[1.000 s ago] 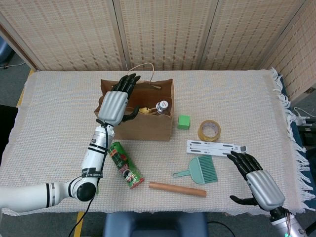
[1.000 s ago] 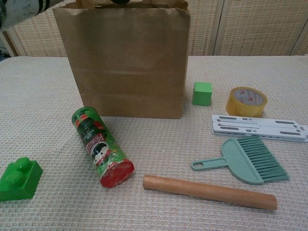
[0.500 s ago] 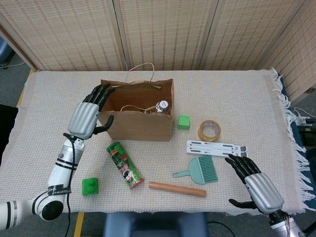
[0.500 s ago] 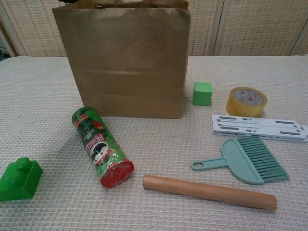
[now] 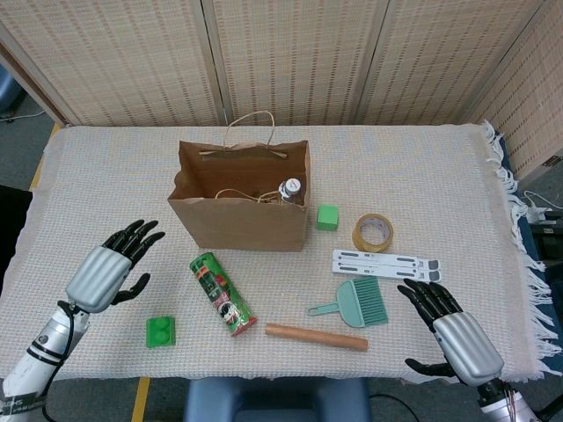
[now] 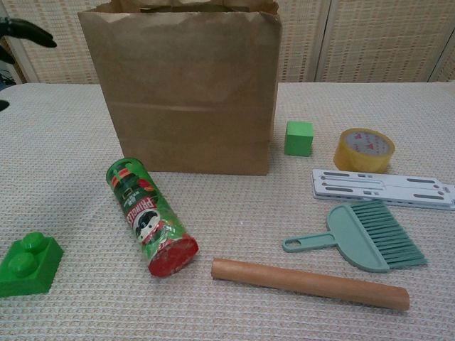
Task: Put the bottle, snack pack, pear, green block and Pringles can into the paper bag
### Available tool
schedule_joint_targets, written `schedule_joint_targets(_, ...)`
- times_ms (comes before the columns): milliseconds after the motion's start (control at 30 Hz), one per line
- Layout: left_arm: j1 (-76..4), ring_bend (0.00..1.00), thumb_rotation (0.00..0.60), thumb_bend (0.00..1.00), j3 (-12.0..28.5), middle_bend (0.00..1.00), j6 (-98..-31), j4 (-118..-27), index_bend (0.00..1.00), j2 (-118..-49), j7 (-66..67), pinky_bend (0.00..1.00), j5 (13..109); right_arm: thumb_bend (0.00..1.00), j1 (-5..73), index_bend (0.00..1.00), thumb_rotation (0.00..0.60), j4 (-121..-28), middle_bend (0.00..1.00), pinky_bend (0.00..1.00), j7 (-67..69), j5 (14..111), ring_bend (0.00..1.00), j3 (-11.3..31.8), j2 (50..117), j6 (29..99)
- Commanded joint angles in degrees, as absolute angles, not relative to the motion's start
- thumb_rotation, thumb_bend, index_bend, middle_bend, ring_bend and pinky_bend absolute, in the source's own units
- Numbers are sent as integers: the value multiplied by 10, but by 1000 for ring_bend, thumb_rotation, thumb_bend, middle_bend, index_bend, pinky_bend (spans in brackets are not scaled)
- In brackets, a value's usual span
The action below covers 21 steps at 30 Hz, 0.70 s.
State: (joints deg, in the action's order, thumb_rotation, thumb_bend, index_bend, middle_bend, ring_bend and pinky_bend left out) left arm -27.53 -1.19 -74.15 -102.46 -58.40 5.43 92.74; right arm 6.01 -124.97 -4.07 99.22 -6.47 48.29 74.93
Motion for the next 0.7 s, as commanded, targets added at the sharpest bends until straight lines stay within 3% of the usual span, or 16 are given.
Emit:
schedule_joint_targets(33, -241, 13, 600, 416, -74, 11, -756, -968, 92, -576, 23, 211, 1011, 3, 60, 0, 600, -1250, 0, 0, -41, 992, 0, -65, 483, 749)
schedule_joint_targets(267, -223, 0, 600, 346, -136, 0, -729, -967, 0, -572, 35, 139, 1075, 3, 63, 0, 600, -1248, 0, 0, -45, 982, 0, -63, 487, 743)
schedule_joint_targets(700, -225, 0, 600, 340, -128, 0, -622, -990, 0, -608, 103, 49, 1007, 3, 64, 0, 600, -1247, 0, 0, -42, 979, 0, -62, 486, 742)
